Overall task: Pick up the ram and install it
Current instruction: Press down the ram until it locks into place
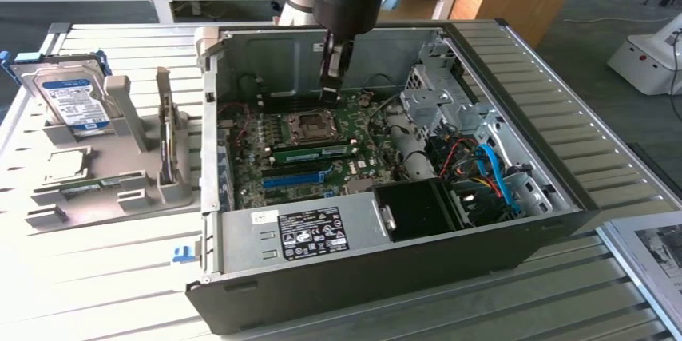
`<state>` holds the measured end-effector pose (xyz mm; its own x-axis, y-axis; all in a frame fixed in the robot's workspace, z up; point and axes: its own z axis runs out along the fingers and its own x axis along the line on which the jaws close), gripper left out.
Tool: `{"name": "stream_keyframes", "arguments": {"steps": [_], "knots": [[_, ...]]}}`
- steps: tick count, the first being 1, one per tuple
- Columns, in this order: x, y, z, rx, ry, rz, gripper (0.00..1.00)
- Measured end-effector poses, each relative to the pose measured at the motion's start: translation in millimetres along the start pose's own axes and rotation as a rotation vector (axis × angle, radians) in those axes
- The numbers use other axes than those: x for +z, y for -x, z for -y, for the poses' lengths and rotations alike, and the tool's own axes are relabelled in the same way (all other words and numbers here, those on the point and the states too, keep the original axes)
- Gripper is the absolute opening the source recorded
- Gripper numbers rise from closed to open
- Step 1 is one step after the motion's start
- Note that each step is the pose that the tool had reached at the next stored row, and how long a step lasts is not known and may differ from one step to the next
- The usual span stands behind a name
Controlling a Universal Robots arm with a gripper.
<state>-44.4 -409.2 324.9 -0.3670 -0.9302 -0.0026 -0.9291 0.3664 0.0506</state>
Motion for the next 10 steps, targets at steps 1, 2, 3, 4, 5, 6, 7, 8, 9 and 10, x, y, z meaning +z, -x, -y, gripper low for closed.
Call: {"name": "stream_keyframes", "arguments": {"steps": [1, 2, 3, 4, 5, 6, 7, 8, 9, 10], "knots": [[0.0, 0.0, 0.0, 0.017, 0.0000, 0.0009, 0.11], [0.0, 0.0, 0.0, 0.034, 0.0000, 0.0018, 0.11], [0.1, 0.0, 0.0, 0.052, -0.0001, 0.0027, 0.11], [0.1, 0.0, 0.0, 0.071, -0.0001, 0.0036, 0.11], [0.1, 0.0, 0.0, 0.089, -0.0002, 0.0045, 0.11], [0.1, 0.0, 0.0, 0.106, -0.0002, 0.0053, 0.11], [0.1, 0.0, 0.1, 0.123, -0.0003, 0.0063, 0.11], [0.1, 0.0, 0.0, 0.140, -0.0003, 0.0071, 0.11], [0.1, 0.0, 0.1, 0.157, -0.0004, 0.0080, 0.11], [0.1, 0.0, 0.1, 0.175, -0.0004, 0.0089, 0.11]]}}
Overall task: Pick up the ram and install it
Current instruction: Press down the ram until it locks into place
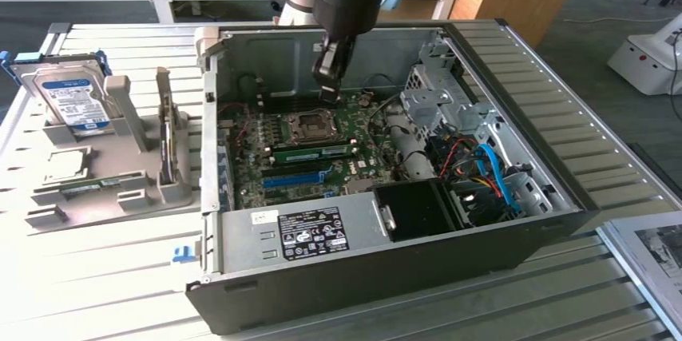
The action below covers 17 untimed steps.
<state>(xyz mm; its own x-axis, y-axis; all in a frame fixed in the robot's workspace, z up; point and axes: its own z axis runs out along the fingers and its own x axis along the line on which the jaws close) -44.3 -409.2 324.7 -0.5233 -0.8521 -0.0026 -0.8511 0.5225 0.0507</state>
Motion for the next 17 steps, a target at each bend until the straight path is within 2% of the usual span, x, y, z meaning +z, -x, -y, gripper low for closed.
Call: {"name": "stream_keyframes", "arguments": {"steps": [17], "knots": [[0.3, 0.0, 0.0, 0.308, -0.0008, 0.0156, 0.11]]}}
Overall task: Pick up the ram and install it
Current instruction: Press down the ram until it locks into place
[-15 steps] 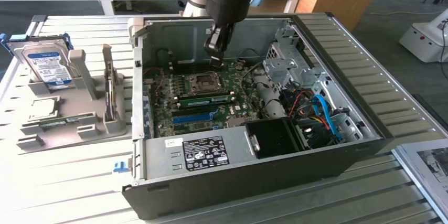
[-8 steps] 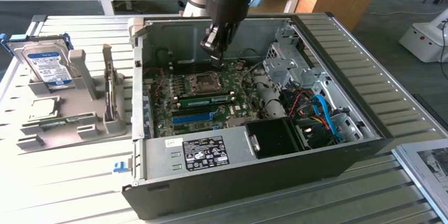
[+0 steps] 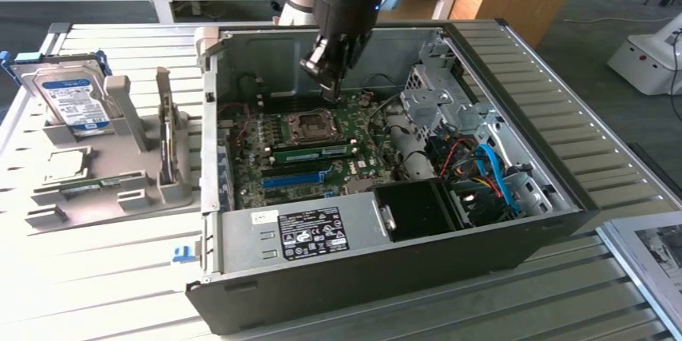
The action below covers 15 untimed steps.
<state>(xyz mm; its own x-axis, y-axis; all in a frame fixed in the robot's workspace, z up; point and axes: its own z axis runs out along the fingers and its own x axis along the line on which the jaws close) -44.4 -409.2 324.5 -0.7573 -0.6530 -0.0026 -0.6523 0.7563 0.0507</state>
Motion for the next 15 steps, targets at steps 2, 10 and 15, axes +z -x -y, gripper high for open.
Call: {"name": "stream_keyframes", "arguments": {"steps": [2, 10, 15], "knots": [[0.1, 0.0, 0.0, 0.037, -0.0001, 0.0019, 0.11], [0.2, 0.0, 0.0, 0.182, -0.0005, 0.0093, 0.11], [0.4, 0.0, 0.0, 0.273, -0.0007, 0.0139, 0.11]]}}
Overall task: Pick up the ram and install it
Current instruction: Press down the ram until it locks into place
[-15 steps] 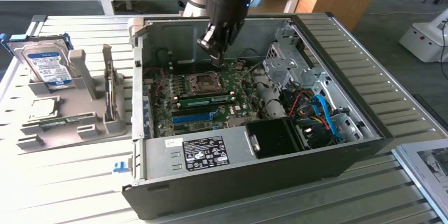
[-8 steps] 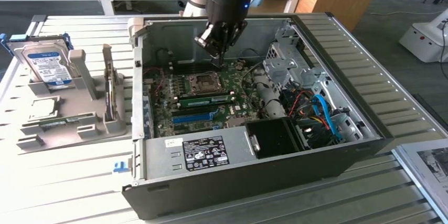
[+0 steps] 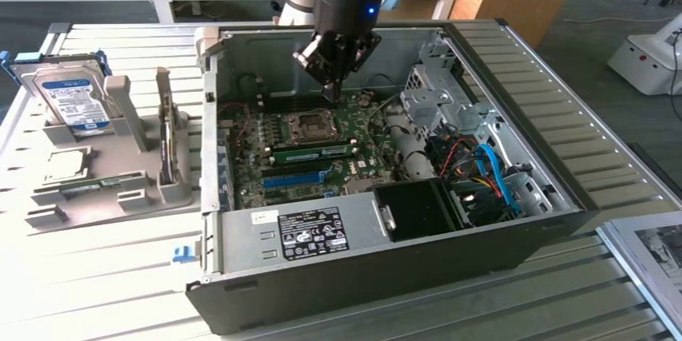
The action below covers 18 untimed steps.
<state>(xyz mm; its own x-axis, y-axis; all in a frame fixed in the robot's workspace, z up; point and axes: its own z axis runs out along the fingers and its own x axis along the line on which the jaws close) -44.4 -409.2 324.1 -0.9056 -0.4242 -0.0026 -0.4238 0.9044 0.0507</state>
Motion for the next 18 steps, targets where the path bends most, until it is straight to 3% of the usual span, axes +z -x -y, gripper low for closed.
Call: {"name": "stream_keyframes", "arguments": {"steps": [18], "knots": [[0.5, 0.0, 0.0, 0.326, -0.0009, 0.0165, 0.11]]}}
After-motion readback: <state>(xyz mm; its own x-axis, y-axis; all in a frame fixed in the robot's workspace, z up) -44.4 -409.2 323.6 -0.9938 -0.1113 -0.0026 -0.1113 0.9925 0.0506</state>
